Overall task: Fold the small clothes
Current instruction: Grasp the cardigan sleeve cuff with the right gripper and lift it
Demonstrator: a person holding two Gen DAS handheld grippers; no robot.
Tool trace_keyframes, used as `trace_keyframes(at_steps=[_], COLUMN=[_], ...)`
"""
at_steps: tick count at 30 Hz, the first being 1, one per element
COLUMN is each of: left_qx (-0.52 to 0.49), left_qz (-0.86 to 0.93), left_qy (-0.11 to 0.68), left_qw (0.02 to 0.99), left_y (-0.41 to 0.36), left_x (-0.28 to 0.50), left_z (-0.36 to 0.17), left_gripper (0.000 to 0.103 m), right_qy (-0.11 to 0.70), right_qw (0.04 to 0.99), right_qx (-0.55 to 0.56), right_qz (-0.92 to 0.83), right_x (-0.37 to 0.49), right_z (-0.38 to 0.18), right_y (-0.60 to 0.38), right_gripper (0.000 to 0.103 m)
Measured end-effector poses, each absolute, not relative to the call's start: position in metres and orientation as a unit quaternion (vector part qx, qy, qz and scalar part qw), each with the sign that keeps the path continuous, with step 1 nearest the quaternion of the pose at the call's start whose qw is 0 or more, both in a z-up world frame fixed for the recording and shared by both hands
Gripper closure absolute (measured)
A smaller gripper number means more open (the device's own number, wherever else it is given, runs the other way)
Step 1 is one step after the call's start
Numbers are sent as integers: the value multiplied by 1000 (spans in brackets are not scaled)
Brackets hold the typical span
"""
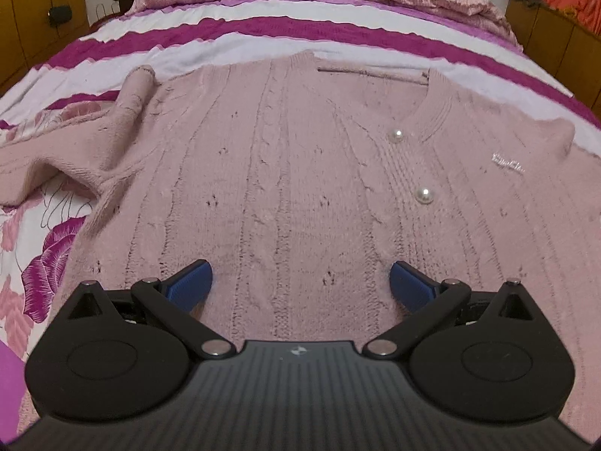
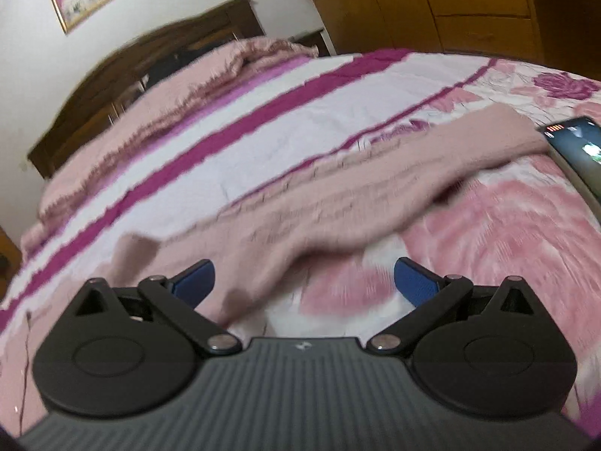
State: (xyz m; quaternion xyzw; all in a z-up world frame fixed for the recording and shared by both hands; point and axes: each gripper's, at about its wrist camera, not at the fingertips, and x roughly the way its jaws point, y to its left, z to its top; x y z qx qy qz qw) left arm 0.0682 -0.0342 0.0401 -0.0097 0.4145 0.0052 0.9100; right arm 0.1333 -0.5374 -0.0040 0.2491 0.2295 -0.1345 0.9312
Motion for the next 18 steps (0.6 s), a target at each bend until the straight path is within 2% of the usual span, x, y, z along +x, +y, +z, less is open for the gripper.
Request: trace_keyframes(at_steps=[7,9,10,11,13,18], left_qx=[7,3,3,5,10,9], left_qz=[14,13,13,14,15,13], left_qy=[413,413,412,410,406,404], left_qw=[911,911,911,912,914,915], left_y=[-41,-40,-40,-41,-42,-41], left_x=[70,72,72,71,70,68], left_z=[29,28,28,28,27,30], left_gripper=[0,0,0,0,0,0], right_qy=[193,187,187,192,195,147], right_qw=[923,922,922,919,913,937], right_qx=[294,297,299,302,315,266], right_qz=[-154,-161,-162,-164,-169,-171], right_x=[165,173,176,179,179,151], right_z=[-8,-6,-5,-4,0,31], right_y=[-573,-579,-582,-586,-591,-583], right_gripper=[0,8,33,67,93,95])
